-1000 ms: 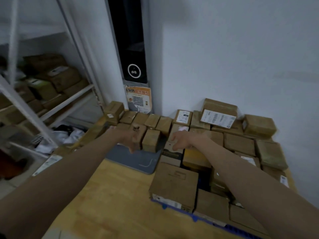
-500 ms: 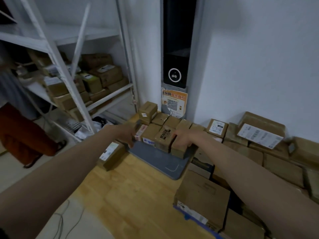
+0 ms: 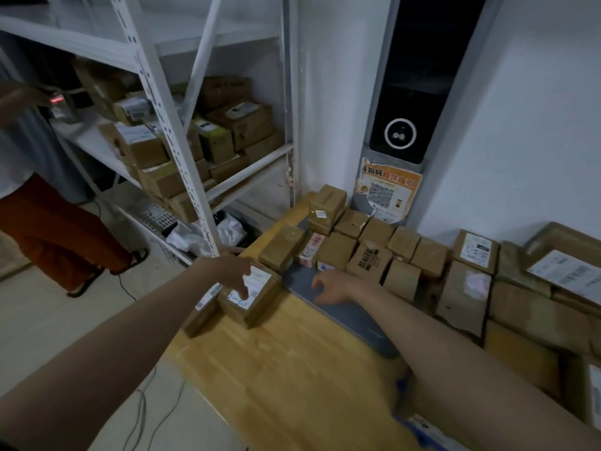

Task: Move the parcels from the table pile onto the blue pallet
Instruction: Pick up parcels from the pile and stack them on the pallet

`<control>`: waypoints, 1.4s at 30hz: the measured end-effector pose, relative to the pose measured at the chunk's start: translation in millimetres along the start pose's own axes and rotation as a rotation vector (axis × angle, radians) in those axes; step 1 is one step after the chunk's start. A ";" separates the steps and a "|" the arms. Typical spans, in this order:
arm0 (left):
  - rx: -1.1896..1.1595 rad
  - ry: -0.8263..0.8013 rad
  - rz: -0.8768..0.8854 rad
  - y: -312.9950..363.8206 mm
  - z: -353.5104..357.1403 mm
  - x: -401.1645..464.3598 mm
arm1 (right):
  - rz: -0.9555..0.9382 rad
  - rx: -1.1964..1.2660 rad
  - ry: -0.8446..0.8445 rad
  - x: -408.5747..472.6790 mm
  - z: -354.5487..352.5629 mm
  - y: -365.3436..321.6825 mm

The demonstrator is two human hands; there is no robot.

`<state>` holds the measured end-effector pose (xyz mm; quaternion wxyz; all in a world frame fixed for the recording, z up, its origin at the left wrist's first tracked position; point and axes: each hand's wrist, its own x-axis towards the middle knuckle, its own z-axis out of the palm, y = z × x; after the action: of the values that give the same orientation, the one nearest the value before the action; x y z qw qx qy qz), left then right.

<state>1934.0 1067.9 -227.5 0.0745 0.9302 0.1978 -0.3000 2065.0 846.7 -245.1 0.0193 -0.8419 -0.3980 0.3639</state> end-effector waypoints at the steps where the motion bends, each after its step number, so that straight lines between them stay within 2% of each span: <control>1: -0.012 -0.007 0.007 -11.4 5.5 7.8 | 0.005 0.013 -0.003 10.8 4.0 -8.4; 8: -0.124 0.004 -0.006 -74.7 53.0 65.0 | 0.082 0.133 -0.033 75.4 51.6 -57.5; 11: -0.154 0.013 0.006 -88.0 70.4 84.3 | 0.143 0.261 -0.040 98.7 73.5 -73.2; 17: -0.248 -0.041 0.051 -93.1 98.0 105.3 | 0.202 0.476 -0.059 132.6 103.7 -95.4; 23: -0.368 -0.018 0.012 -84.4 108.4 115.2 | 0.231 0.762 0.048 152.3 107.9 -109.6; 30: -0.405 -0.016 -0.021 -81.3 109.2 120.3 | 0.303 0.925 0.124 160.8 118.0 -116.3; 34: -0.378 -0.074 -0.045 -76.3 108.1 126.1 | 0.362 0.889 0.144 150.6 121.2 -103.8; 39: -0.253 -0.135 0.017 -57.4 130.2 118.3 | 0.433 0.842 0.064 134.2 132.9 -80.7; 42: -0.268 -0.168 0.045 -37.7 142.2 112.3 | 0.432 0.805 0.071 122.6 138.8 -72.9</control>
<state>1926.5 1101.9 -409.2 0.2212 0.8878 0.2082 -0.3458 1981.2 944.6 -396.8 0.2823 -0.8430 -0.0395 0.4562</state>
